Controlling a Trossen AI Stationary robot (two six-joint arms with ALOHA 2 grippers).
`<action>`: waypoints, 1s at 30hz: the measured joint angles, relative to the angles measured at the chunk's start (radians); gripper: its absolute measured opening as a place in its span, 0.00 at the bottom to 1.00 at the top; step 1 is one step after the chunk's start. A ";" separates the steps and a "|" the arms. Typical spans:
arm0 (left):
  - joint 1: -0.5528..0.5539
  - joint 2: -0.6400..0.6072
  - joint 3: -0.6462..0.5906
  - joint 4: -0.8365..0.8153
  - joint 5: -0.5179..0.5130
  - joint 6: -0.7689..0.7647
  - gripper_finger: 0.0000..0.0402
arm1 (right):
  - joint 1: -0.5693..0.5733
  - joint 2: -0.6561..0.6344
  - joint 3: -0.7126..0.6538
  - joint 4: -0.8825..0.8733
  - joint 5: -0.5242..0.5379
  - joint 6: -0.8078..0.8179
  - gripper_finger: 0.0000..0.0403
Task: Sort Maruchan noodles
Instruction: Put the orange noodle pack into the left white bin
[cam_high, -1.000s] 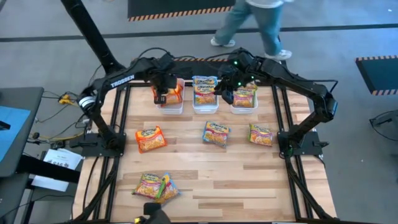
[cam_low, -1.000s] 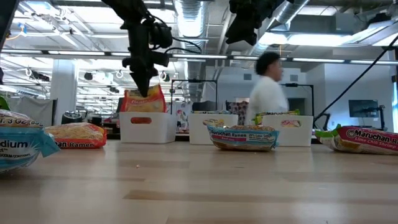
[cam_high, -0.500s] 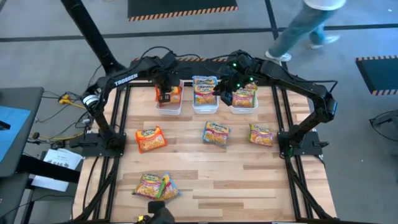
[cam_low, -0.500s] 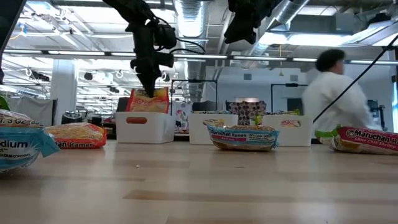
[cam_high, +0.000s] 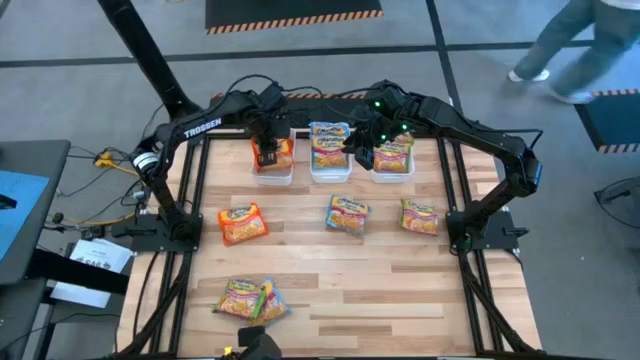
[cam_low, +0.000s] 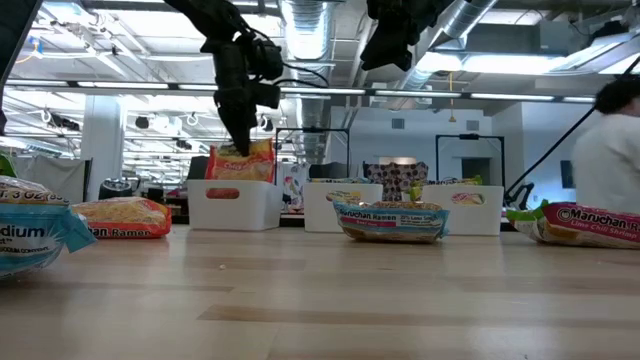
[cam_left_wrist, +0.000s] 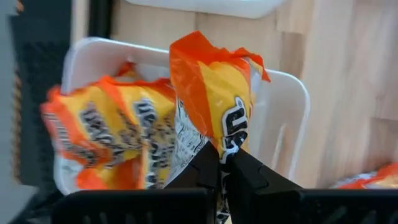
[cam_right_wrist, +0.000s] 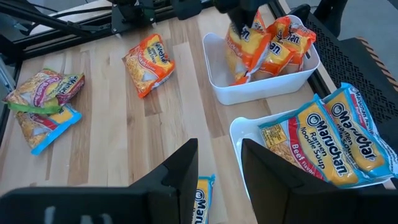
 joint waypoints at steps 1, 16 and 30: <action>0.000 0.000 -0.011 0.002 0.007 -0.002 0.00 | 0.000 0.000 0.000 0.000 0.000 0.000 0.37; -0.001 0.000 -0.079 0.065 -0.099 -0.027 0.00 | 0.000 0.000 0.000 -0.002 0.000 0.000 0.37; -0.001 0.000 -0.080 0.107 -0.029 -0.056 0.24 | 0.000 0.000 0.000 -0.009 0.000 0.001 0.37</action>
